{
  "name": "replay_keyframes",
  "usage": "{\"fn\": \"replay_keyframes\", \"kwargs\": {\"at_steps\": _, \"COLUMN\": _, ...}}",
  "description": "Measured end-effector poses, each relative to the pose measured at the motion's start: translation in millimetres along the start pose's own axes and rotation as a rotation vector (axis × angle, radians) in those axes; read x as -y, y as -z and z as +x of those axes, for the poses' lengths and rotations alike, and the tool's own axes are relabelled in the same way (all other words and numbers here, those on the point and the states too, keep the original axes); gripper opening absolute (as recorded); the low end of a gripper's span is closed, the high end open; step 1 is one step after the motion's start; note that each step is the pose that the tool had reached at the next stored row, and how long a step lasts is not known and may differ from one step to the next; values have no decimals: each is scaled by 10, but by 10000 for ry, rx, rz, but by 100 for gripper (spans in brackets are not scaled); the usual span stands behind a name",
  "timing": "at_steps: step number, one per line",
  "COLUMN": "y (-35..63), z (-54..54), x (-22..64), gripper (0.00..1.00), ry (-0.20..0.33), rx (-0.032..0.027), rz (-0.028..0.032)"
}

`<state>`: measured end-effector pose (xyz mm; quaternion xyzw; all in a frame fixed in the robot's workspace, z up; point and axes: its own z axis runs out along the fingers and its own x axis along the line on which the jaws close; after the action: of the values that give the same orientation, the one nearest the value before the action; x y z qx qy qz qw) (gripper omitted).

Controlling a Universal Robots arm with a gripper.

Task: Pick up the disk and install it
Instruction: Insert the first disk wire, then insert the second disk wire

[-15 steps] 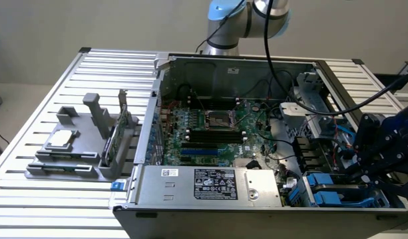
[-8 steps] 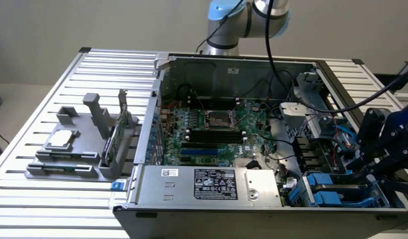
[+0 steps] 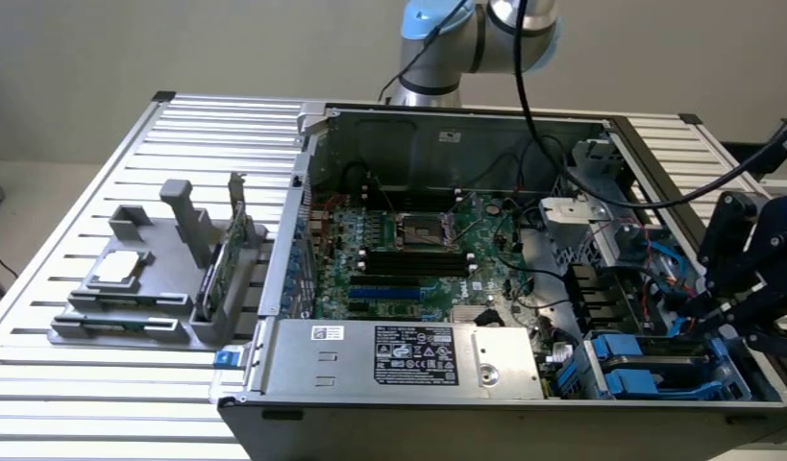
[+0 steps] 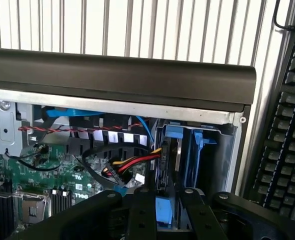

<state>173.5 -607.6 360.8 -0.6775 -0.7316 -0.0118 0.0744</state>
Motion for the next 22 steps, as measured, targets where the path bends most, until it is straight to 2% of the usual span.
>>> {"fn": "replay_keyframes", "kwargs": {"at_steps": 2, "y": 3, "z": 5, "x": 52, "gripper": 26, "ry": 0, "rx": -2, "rz": 0}}
{"fn": "replay_keyframes", "kwargs": {"at_steps": 11, "y": -27, "z": 29, "x": 388, "gripper": 26, "ry": 24, "rx": 2, "rz": 3}}
{"fn": "replay_keyframes", "kwargs": {"at_steps": 22, "y": -29, "z": 31, "x": 407, "gripper": 26, "ry": 31, "rx": 0, "rz": 3}}
